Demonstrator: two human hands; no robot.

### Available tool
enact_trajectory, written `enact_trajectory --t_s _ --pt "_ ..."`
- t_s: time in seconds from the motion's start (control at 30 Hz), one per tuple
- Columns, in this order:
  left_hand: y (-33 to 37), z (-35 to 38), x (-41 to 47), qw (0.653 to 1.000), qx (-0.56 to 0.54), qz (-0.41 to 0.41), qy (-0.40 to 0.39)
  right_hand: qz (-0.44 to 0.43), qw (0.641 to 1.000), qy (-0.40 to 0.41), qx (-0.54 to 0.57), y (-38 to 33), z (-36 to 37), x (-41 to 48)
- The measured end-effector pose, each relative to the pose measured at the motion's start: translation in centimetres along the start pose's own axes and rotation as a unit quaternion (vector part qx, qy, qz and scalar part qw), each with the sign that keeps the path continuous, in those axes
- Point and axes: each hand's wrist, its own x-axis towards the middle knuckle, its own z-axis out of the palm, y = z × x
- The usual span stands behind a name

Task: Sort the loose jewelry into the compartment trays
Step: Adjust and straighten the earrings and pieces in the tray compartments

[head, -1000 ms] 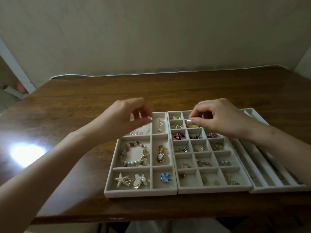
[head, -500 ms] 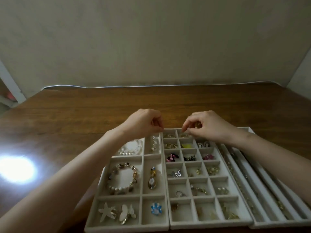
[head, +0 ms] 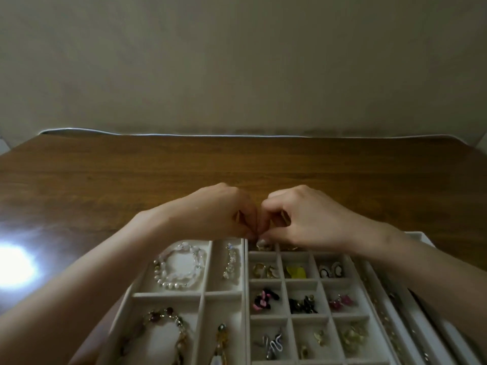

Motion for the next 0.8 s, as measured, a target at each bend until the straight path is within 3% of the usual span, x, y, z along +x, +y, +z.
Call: enact_trajectory --t_s 0.27,0.6,0.8 --pt "0.2 -0.4 -0.1 1.000 0.009 0.007 -0.001 0.006 0.999 -0.037 0.022 1.0 -0.8 -0.7" --pt "0.5 0.3 0.1 0.998 0.048 0.007 -0.051 -0.033 0.999 -0.029 -0.031 0.6 0.0 -0.3" --pt "0.1 0.2 0.2 0.999 0.030 0.008 -0.031 -0.033 0.998 -0.019 -0.043 0.7 0.1 -0.3"
